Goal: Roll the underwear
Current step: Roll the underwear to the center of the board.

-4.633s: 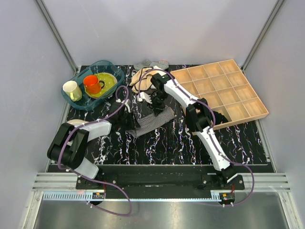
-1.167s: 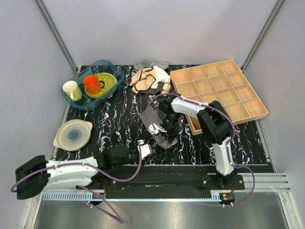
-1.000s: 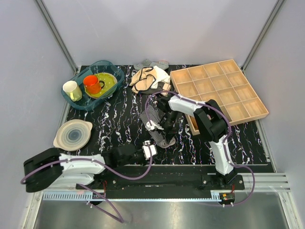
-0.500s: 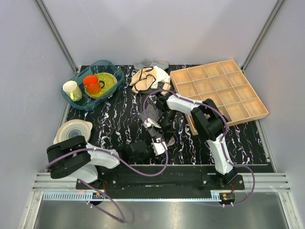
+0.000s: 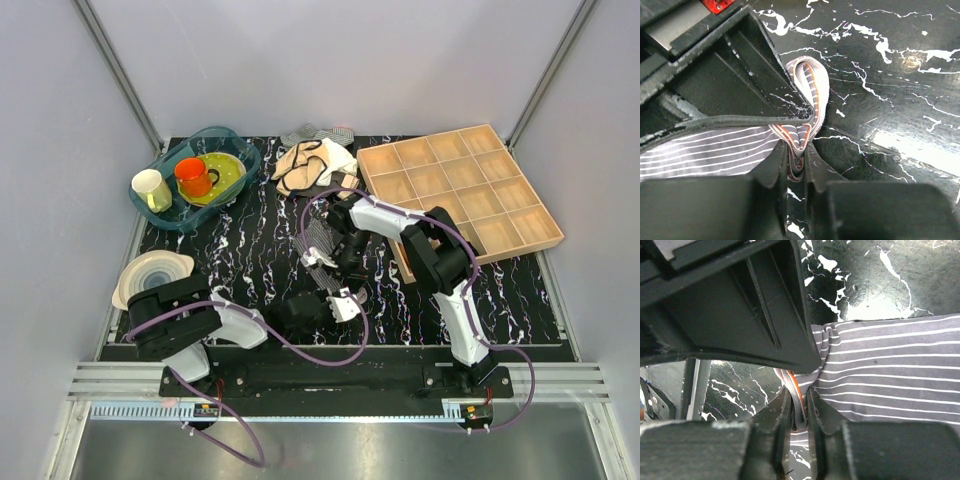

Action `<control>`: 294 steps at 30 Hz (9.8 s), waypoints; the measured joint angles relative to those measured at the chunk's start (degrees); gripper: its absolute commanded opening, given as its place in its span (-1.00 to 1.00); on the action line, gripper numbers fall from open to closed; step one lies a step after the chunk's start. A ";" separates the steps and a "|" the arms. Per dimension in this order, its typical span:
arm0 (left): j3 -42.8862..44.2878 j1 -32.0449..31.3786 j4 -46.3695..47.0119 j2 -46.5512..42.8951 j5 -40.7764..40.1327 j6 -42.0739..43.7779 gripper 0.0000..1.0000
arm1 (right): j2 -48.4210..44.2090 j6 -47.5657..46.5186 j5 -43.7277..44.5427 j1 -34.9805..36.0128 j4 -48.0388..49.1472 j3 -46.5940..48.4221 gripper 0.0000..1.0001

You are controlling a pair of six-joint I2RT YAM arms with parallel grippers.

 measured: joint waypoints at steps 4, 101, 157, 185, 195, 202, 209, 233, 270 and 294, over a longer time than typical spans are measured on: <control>0.17 0.00 -0.48 0.00 -0.20 -0.09 -1.00 | 0.00 1.03 -1.01 -0.79 -0.39 0.00 -0.22; -0.42 2.40 -8.41 -7.17 7.19 1.88 0.08 | -0.02 2.56 -2.01 0.02 -0.09 0.07 -0.56; 41.59 35.39 -42.38 27.28 72.00 -20.46 -0.78 | -39.39 -15.85 -1.99 -6.36 37.38 -41.09 0.49; 39.21 35.26 -45.48 19.47 60.02 -22.12 -0.22 | -36.87 -10.60 15.13 -3.72 61.70 -50.12 -0.65; 36.11 37.68 -39.71 15.28 50.88 -24.17 -0.28 | -36.30 -5.16 11.85 -8.50 47.04 -44.30 -0.67; 17.68 37.09 -24.00 2.14 47.56 -22.21 -0.22 | -28.17 -2.80 3.89 -14.56 31.56 -32.15 -0.70; 12.57 27.10 -17.68 -4.59 44.68 -8.87 -0.16 | -18.23 0.57 -1.01 -16.76 19.21 -21.38 -0.69; 32.00 13.25 -34.49 11.02 27.65 17.99 -0.09 | -7.74 8.92 -8.70 -22.77 8.41 -13.79 -0.67; 45.68 11.19 -51.54 17.27 23.43 19.65 -1.00 | -9.84 10.21 -11.28 -24.65 7.06 -12.96 0.03; 78.23 22.86 -87.65 37.64 53.68 11.41 -1.00 | -39.82 -6.56 -17.86 -39.23 10.08 -31.43 0.39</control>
